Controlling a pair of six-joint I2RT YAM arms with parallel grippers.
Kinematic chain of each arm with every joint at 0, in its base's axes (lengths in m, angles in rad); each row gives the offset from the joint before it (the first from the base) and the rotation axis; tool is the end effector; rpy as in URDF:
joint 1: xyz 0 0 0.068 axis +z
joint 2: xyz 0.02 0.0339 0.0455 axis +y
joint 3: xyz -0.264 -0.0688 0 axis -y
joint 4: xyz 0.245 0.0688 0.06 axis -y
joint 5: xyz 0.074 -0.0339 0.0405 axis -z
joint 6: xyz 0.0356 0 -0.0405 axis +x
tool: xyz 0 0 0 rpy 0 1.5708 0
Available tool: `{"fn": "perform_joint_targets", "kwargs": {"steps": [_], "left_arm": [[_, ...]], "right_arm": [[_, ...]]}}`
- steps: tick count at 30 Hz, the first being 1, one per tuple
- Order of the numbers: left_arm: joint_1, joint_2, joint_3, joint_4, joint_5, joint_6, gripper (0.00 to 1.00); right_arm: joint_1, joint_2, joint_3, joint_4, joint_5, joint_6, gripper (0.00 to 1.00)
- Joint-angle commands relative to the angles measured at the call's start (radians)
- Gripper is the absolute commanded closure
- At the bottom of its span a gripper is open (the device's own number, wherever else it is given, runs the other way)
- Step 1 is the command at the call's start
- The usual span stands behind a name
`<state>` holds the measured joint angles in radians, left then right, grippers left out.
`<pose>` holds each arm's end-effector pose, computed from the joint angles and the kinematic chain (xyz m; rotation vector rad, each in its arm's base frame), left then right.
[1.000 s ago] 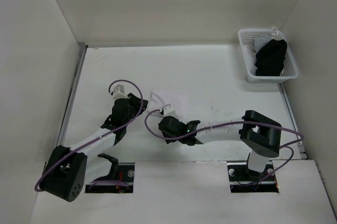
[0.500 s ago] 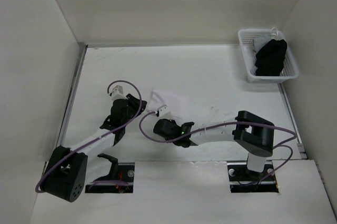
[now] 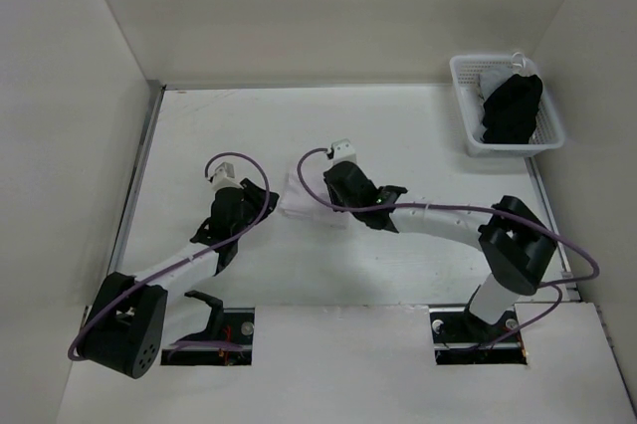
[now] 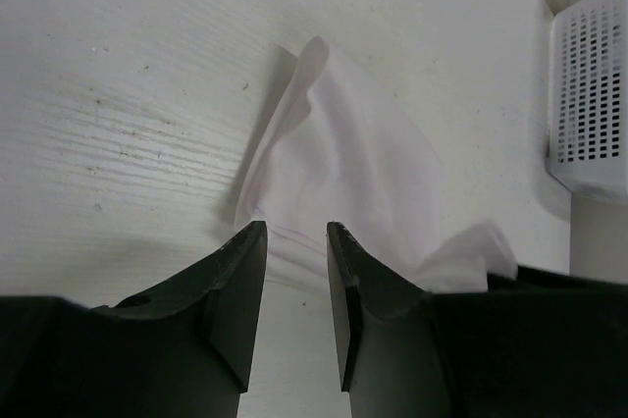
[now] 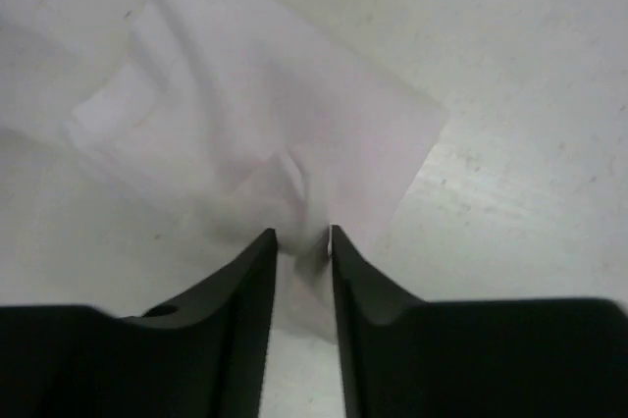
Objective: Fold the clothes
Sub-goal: Fold the tank top
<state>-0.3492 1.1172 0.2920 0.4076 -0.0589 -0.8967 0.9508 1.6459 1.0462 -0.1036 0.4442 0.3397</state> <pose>0.2025 -0.0715 0.1671 -0.5965 1.9778 -0.7342 0.2198 0.2816 0.2194 -0.4405 2.1582 0.2150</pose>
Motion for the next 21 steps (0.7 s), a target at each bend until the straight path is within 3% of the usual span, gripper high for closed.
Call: {"fn": "perform_joint_targets", "kwargs": {"steps": [1, 4, 7, 9, 11, 14, 18, 21], "left_arm": [[-0.009, 0.006, 0.015, 0.042, 0.010, 0.010, 0.70], [-0.015, 0.010, 0.012, 0.045, 0.010, 0.008, 0.70], [-0.018, 0.007, 0.009, 0.045, 0.008, 0.007, 0.70], [-0.018, 0.004, 0.006, 0.045, 0.008, 0.007, 0.70], [-0.017, 0.000, 0.007, 0.040, 0.008, 0.008, 0.70], [-0.015, -0.008, 0.012, 0.036, 0.010, 0.010, 0.70], [-0.018, -0.002, 0.021, 0.034, 0.010, 0.013, 0.70], [-0.021, 0.012, 0.027, 0.039, 0.010, 0.013, 0.70]], "right_arm": [[-0.068, 0.052, 0.077, 0.120, -0.065, -0.099, 0.64], [-0.119, 0.116, 0.112, 0.165, -0.065, -0.100, 0.41], [-0.137, 0.135, 0.126, 0.165, -0.062, -0.073, 0.37], [-0.137, 0.103, 0.109, 0.160, -0.065, -0.042, 0.42], [-0.136, 0.046, 0.075, 0.156, -0.064, -0.019, 0.52], [-0.114, -0.076, -0.015, 0.165, -0.071, 0.039, 0.76], [-0.091, -0.152, -0.119, 0.188, -0.261, 0.119, 0.83], [-0.109, -0.138, -0.214, 0.324, -0.401, 0.192, 0.85]]}}
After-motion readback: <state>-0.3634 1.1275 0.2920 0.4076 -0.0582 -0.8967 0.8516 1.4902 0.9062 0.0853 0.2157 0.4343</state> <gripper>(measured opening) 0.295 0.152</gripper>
